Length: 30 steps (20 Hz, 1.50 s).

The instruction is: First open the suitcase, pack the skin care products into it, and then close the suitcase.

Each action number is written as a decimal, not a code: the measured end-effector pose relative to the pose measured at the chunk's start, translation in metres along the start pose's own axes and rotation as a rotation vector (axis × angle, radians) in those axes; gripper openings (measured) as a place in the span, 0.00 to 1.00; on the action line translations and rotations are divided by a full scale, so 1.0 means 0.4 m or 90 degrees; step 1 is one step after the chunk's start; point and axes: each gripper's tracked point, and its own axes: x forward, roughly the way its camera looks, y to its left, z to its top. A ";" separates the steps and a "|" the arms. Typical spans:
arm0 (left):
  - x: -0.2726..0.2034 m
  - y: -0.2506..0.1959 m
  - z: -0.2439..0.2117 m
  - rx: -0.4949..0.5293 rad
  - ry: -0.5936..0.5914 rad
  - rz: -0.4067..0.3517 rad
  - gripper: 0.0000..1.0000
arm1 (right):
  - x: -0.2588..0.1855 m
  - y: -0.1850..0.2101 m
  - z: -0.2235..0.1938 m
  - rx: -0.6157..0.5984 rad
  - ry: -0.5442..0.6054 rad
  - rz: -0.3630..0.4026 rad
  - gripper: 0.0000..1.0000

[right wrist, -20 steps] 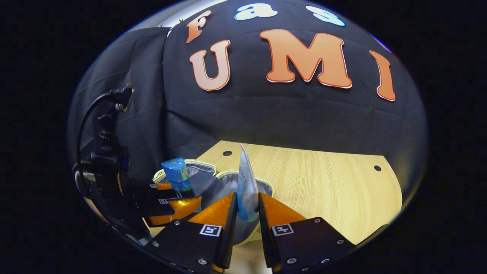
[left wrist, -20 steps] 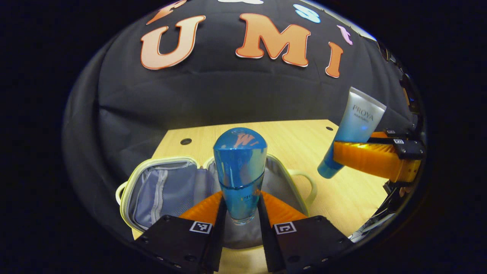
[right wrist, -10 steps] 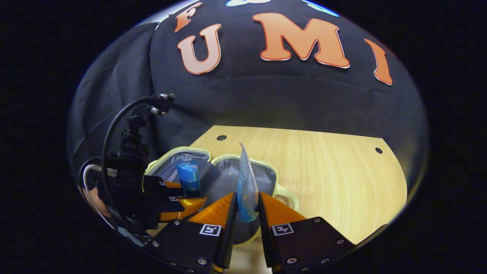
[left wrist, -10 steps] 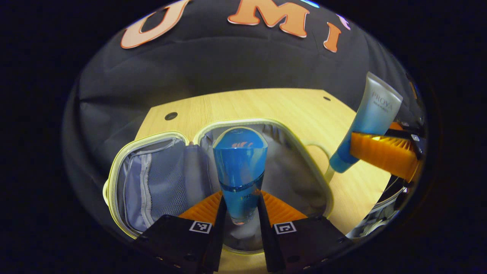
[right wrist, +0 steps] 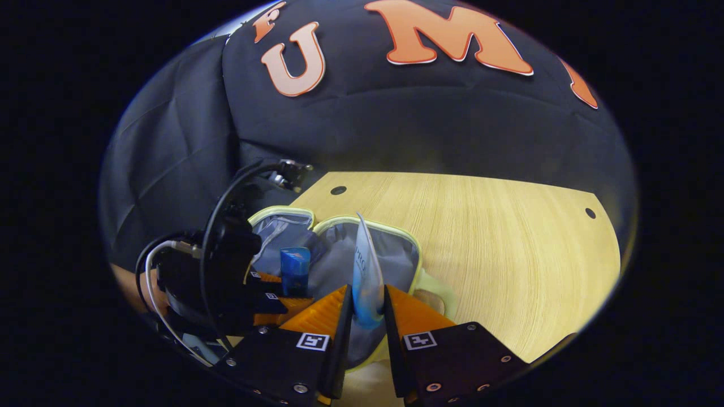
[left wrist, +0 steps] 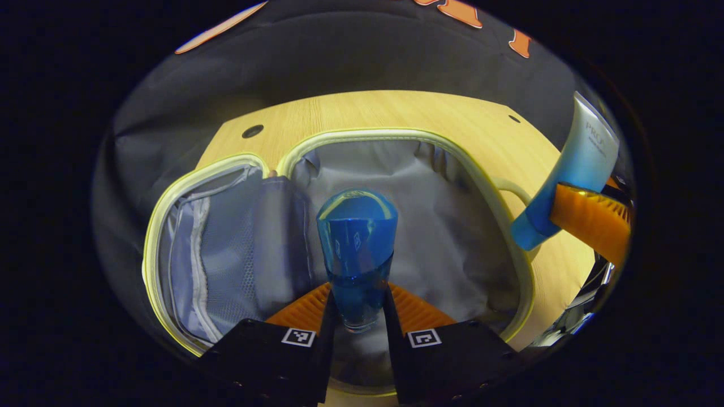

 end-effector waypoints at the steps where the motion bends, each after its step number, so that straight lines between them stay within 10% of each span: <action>1: 0.023 0.005 0.008 0.002 0.003 0.005 0.45 | 0.007 -0.005 -0.008 0.002 0.008 0.004 0.34; 11: 0.066 0.006 -0.005 -0.034 0.034 0.048 0.45 | 0.063 -0.006 -0.044 0.047 0.067 0.070 0.34; 19: -0.138 0.112 0.128 -0.024 -0.136 0.142 0.50 | 0.145 0.033 -0.117 0.073 0.163 0.077 0.34; 30: -0.445 0.377 0.134 -0.129 -0.298 0.307 0.82 | 0.201 0.040 -0.152 0.134 0.238 0.003 0.34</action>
